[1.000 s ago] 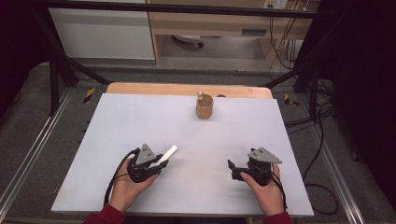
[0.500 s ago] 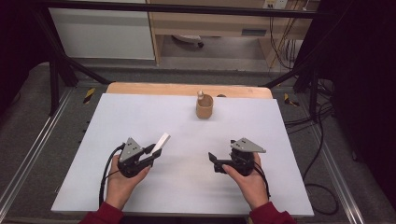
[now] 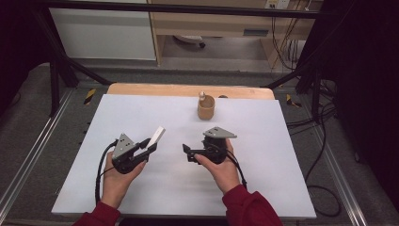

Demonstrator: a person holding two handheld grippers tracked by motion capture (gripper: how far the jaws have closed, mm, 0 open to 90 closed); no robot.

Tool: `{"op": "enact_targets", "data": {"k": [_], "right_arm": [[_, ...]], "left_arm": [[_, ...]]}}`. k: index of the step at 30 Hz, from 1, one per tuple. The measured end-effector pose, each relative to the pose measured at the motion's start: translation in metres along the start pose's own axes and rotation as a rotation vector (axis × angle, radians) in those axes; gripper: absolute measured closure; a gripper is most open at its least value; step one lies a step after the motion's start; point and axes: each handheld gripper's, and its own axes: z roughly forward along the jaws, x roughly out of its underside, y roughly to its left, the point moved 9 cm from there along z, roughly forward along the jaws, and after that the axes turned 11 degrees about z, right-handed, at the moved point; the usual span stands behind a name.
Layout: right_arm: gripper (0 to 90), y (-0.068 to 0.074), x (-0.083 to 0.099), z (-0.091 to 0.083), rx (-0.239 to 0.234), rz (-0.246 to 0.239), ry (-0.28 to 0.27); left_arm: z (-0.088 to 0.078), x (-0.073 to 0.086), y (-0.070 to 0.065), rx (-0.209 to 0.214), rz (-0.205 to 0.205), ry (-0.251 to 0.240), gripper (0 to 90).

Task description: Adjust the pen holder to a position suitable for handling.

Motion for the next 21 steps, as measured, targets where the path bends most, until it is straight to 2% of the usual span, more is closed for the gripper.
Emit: {"op": "enact_targets", "data": {"k": [3, 6, 11, 16, 19, 21], "right_arm": [[4.6, 0.016, 0.001, 0.009, -0.028, 0.010, 0.006], [4.9, 0.025, 0.003, 0.016, -0.041, 0.010, 0.012], [7.4, 0.039, 0.005, 0.031, -0.081, 0.041, 0.026], [9.1, 0.051, 0.004, 0.041, -0.108, 0.038, 0.018], [10.2, 0.061, -0.002, 0.041, -0.126, 0.010, -0.012], [10.3, 0.064, -0.004, 0.041, -0.126, -0.002, -0.025]], "left_arm": [[-0.001, 0.000, 0.004, -0.007, -0.012, -0.009, 67.6], [-0.002, -0.002, 0.007, -0.011, -0.024, -0.021, 67.6], [-0.001, -0.002, 0.008, -0.018, -0.028, -0.025, 67.6], [-0.008, -0.001, 0.015, -0.043, -0.052, -0.044, 67.6], [-0.011, -0.003, 0.019, -0.054, -0.072, -0.071, 67.6], [-0.011, -0.001, 0.021, -0.063, -0.079, -0.073, 67.6]]}}
